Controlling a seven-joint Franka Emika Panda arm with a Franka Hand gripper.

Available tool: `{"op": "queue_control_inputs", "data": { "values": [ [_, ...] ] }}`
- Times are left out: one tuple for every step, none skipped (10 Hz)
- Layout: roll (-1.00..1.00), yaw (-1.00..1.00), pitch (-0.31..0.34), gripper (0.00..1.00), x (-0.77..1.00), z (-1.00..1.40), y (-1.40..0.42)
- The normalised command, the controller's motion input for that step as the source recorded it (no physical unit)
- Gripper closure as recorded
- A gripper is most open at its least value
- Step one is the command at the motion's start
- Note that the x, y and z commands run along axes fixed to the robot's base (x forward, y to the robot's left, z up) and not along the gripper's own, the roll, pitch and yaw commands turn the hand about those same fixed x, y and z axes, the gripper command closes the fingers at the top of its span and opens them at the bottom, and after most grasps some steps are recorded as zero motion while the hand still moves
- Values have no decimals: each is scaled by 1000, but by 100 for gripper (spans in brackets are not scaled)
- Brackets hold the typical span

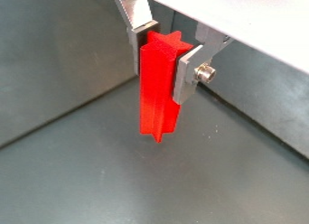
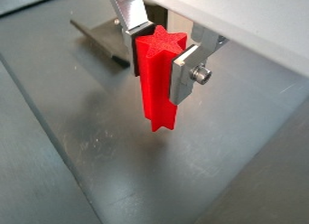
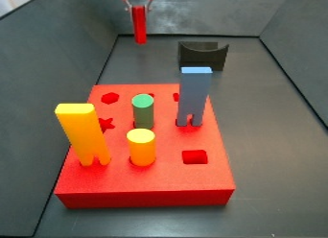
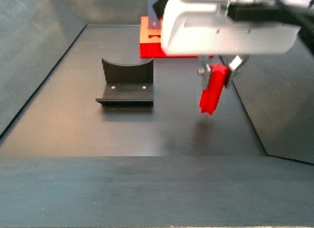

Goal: Pick up the star object. Move up. Move to above the board. Insert the star object.
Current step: Move up, then move to above the board.

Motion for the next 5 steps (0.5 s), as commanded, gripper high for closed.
{"op": "queue_control_inputs", "data": {
  "values": [
    [20,-36,44,100,-79,592,-34],
    [51,-28,55,100,-52,398,-10],
    [71,-22,62,100,-42,245,-4],
    [-170,-261,-106,100,138,1000,-52],
    [-164,-251,-96,100,143,1000,-53]
  ]
}}
